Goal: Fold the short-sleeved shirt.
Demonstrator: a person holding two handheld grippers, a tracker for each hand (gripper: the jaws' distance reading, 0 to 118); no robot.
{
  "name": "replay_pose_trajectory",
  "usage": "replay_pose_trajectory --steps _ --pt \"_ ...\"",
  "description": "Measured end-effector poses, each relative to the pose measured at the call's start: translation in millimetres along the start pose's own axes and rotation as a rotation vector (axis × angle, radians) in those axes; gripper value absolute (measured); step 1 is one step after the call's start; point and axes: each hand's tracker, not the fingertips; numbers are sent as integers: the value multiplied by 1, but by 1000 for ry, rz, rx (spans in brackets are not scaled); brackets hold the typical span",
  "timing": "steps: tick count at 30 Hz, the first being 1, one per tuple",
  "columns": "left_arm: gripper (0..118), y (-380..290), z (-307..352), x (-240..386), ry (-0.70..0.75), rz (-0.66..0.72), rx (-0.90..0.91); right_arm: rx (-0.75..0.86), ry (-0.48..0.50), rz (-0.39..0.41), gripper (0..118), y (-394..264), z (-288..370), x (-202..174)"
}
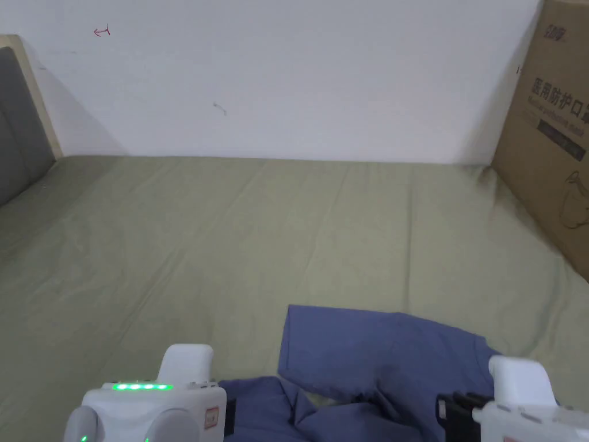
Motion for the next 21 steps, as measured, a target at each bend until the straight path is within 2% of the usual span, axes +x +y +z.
replay_pose_trajectory --steps 1,2,3,4,7,11,14,17,18,19,21 --pt "3 0 4 0 -6 1 7 -1 5 3 48 15 -10 3" --pt "3 0 7 0 -7 0 10 -5 17 16 89 29 -20 6" --pt "3 0 9 -1 -12 2 18 -5 24 40 104 45 -36 9" --pt "3 1 10 -2 -15 1 23 -3 16 88 108 58 -50 10" --pt "3 -1 14 -4 -21 5 23 -39 -32 194 106 97 -94 16" --pt "3 -6 13 -8 -22 20 13 -140 -11 297 106 129 -157 21" --pt "3 -8 6 -12 -31 46 -11 -243 -55 344 106 138 -201 22" --pt "3 -9 -6 -17 -18 64 -36 -363 -76 434 104 131 -241 25" --pt "3 -10 -9 -18 -16 67 -41 -417 -87 445 96 126 -252 26" --pt "3 -10 -11 -18 -20 71 -45 -436 -40 423 88 120 -258 28" --pt "3 -10 -12 -18 -19 70 -49 -368 -49 370 88 117 -254 30"
